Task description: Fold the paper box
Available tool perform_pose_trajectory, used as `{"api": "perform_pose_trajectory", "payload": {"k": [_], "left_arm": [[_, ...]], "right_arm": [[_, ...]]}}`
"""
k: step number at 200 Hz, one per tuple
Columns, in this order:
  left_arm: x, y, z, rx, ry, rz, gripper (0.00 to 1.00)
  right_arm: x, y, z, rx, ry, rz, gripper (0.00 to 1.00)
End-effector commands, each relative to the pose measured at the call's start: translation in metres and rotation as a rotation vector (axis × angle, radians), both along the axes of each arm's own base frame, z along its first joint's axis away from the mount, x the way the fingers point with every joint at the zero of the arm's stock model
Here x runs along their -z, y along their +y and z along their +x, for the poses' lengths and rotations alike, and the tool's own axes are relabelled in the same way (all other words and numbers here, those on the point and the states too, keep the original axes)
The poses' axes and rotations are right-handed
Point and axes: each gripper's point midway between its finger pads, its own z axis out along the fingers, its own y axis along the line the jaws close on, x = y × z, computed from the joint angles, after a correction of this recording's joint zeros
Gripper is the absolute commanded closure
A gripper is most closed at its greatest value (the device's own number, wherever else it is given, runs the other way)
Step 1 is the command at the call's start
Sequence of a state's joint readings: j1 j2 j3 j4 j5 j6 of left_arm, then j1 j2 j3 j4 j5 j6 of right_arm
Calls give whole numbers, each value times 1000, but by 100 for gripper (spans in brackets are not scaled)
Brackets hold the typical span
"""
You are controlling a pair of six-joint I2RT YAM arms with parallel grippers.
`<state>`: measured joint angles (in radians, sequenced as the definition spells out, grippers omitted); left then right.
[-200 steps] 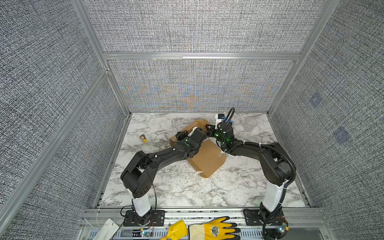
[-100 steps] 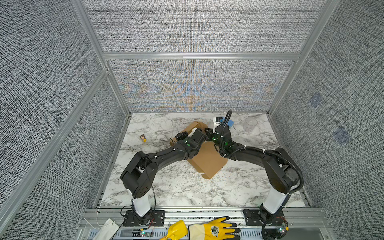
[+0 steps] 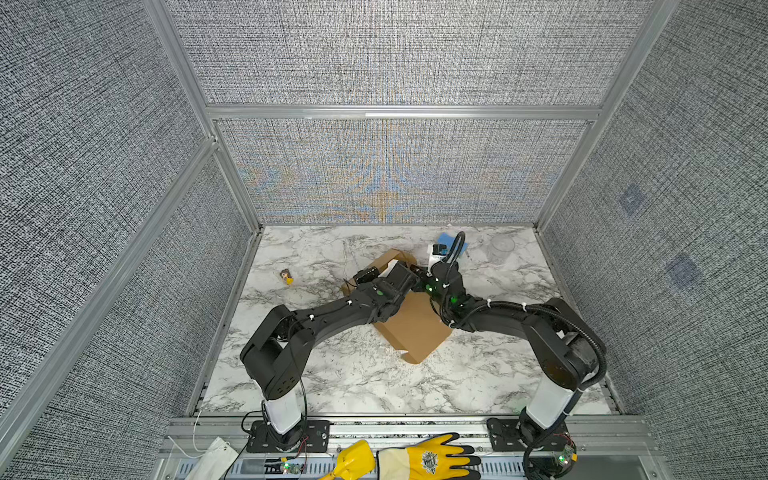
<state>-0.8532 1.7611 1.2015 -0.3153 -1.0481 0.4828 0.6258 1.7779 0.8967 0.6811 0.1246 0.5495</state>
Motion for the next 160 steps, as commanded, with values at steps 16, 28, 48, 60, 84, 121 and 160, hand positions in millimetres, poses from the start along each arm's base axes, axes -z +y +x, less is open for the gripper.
{"api": "perform_pose_trajectory", "payload": {"k": [16,28,48,60,84,121,160], "left_arm": [[0,-10,-6,24,-23,-2,100],[1,-10,-9,25,-22,-4,100],[4,-9,-12,24,-22,1,100],[3,-11,-13,27,-23,-8,100],[4,-13,-13,35,-19,-22,100],[12,-16,-16,53,-1,-14,100],[5,-16,-19,56,-10,-25,100]], "right_arm": [[-16,8,0,-32,-79,67,100],[-14,8,2,-28,-76,66,100],[-12,7,1,-13,-76,80,100],[-10,5,1,3,-75,89,100],[-9,5,0,9,-67,110,100],[-11,14,-5,-20,-57,121,100],[-5,21,-8,-49,-26,149,96]]}}
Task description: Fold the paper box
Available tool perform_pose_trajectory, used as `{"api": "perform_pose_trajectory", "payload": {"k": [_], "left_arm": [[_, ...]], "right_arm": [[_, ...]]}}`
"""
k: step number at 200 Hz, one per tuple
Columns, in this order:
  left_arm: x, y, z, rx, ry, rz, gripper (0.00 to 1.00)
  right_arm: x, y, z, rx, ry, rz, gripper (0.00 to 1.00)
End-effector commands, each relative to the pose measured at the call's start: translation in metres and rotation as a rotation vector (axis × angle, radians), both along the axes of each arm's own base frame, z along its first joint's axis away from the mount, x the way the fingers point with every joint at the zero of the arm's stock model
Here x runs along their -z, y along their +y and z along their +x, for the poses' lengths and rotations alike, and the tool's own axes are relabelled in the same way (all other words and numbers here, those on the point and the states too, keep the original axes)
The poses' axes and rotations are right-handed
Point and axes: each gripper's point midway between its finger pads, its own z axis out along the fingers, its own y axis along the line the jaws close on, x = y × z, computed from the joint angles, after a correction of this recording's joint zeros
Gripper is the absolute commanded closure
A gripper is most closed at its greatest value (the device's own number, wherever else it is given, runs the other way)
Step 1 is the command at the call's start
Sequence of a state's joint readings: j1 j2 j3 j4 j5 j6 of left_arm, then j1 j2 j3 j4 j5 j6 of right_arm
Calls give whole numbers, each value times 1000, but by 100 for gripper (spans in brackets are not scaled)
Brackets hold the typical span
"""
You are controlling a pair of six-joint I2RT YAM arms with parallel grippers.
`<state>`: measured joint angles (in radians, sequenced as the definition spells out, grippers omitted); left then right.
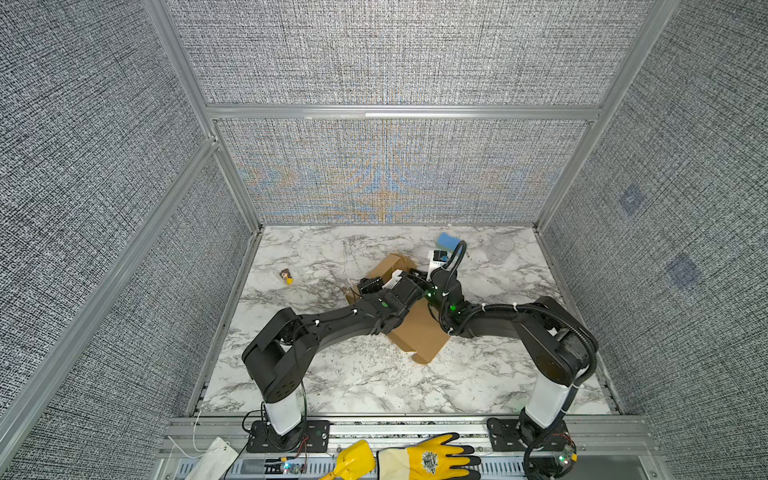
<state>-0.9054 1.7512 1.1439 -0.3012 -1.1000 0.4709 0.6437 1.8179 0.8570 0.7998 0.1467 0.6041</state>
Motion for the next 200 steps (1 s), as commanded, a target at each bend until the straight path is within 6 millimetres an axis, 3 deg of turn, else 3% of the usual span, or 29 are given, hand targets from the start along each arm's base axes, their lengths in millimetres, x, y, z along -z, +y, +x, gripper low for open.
{"api": "perform_pose_trajectory", "payload": {"k": [1,57,107,144,200], "left_arm": [[-3,-11,-2,39,6,-67,100],[-11,-6,-5,42,-9,-78,100],[-10,-6,-5,47,-13,-79,100],[-8,-5,-5,45,-9,-67,100],[-8,-4,-5,48,-15,-64,100]], "right_arm": [[-15,16,-4,-67,-21,86,96],[-24,8,-6,-142,-62,137,72],[-33,5,-13,-251,-100,172,57],[-38,14,-25,-359,-134,201,56],[-44,-10,-34,-411,-191,148,50]]}}
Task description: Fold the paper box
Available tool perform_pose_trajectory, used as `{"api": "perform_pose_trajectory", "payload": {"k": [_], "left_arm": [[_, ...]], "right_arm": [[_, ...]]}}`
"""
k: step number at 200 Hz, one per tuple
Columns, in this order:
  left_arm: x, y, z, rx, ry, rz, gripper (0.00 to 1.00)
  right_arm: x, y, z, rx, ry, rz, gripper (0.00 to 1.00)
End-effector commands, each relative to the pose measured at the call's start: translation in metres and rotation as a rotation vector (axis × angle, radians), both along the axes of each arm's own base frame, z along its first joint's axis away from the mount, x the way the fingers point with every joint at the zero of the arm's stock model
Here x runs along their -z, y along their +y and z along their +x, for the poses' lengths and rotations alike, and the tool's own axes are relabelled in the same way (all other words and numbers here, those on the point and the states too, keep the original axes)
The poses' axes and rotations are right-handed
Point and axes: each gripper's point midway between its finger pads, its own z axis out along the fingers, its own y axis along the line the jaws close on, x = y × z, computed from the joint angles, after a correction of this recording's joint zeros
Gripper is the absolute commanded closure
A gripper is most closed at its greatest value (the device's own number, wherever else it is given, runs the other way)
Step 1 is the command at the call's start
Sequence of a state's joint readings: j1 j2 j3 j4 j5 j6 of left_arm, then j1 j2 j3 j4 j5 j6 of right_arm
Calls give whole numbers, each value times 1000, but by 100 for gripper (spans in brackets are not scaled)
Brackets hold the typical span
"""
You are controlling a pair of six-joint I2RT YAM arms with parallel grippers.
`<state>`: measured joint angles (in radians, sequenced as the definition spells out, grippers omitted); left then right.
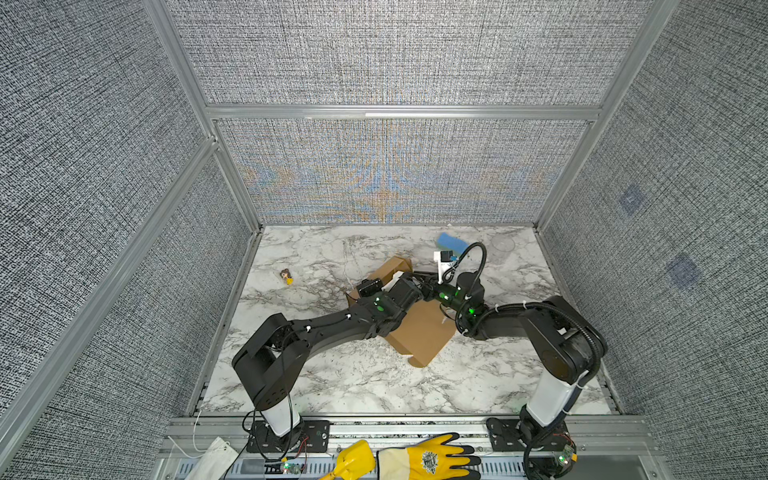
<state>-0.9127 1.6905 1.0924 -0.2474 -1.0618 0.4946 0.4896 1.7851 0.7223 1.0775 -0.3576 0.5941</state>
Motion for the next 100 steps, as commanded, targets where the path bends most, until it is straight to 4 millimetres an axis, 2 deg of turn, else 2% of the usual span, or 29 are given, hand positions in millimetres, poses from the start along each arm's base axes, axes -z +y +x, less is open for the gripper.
{"api": "perform_pose_trajectory", "payload": {"k": [1,51,72,100], "left_arm": [[-3,-3,1,11,-8,-17,100],[-1,-2,2,11,-5,-13,100],[-1,-2,2,12,-7,-10,100],[0,-1,2,11,-8,-1,100]], "right_arm": [[-17,-5,-7,-58,-88,7,50],[-19,-50,9,-2,-112,38,50],[-5,-66,24,34,-68,-2,50],[21,-71,41,13,-1,-81,50]]}}
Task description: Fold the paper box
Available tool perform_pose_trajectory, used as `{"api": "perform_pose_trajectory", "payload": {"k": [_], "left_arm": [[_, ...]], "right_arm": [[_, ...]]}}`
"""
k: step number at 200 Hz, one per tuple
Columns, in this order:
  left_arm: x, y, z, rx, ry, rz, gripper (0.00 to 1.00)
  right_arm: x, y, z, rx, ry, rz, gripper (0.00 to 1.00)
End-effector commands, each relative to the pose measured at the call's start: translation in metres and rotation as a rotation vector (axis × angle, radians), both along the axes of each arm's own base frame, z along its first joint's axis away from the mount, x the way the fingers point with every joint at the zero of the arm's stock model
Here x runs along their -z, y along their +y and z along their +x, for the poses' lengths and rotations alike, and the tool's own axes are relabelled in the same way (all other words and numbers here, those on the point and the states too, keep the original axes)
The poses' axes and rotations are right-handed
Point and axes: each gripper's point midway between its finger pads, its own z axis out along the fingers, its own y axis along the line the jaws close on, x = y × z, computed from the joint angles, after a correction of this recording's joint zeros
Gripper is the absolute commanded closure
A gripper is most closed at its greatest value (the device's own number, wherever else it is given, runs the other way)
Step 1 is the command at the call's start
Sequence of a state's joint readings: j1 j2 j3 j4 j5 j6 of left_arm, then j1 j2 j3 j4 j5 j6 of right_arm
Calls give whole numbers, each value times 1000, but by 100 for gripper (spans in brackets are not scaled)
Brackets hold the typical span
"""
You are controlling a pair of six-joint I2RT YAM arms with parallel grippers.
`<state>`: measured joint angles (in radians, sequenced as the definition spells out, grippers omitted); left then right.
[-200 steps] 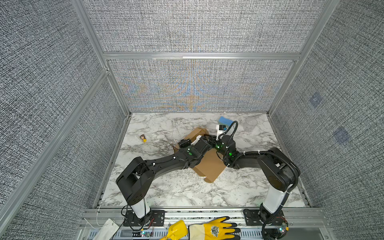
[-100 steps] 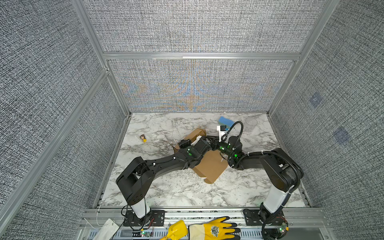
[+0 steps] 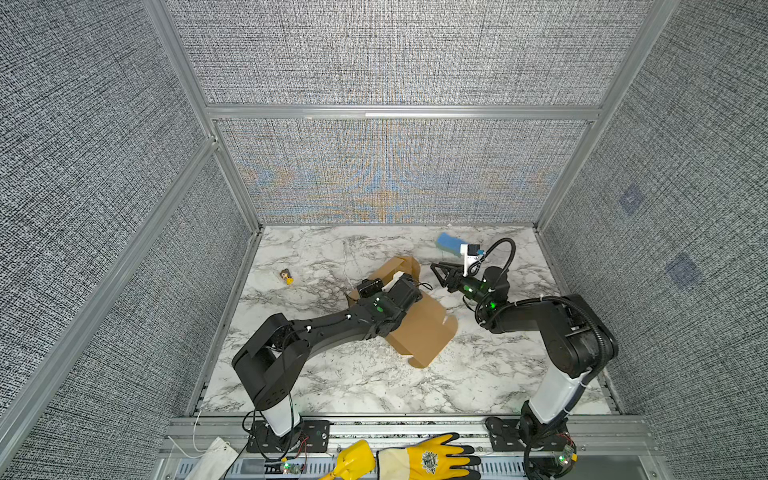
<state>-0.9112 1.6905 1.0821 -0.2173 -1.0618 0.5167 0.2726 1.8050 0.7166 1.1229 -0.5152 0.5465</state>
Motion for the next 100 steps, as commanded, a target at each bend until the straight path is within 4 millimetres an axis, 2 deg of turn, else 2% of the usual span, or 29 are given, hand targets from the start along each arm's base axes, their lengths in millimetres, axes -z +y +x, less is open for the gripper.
{"api": "perform_pose_trajectory", "payload": {"k": [1,28,49,54,57,100], "left_arm": [[-1,-1,1,5,-2,-4,100],[1,0,1,4,-4,14,100],[2,1,1,4,-6,32,100],[2,1,1,5,-8,38,100],[2,1,1,5,-9,42,100],[7,3,2,6,-17,96,100]], "right_arm": [[21,1,8,-44,54,-66,50],[44,10,16,-115,114,-154,50],[54,17,15,-157,124,-209,50],[62,19,13,-166,141,-231,50],[54,21,18,-168,119,-237,50],[63,47,10,-270,74,-340,50]]}}
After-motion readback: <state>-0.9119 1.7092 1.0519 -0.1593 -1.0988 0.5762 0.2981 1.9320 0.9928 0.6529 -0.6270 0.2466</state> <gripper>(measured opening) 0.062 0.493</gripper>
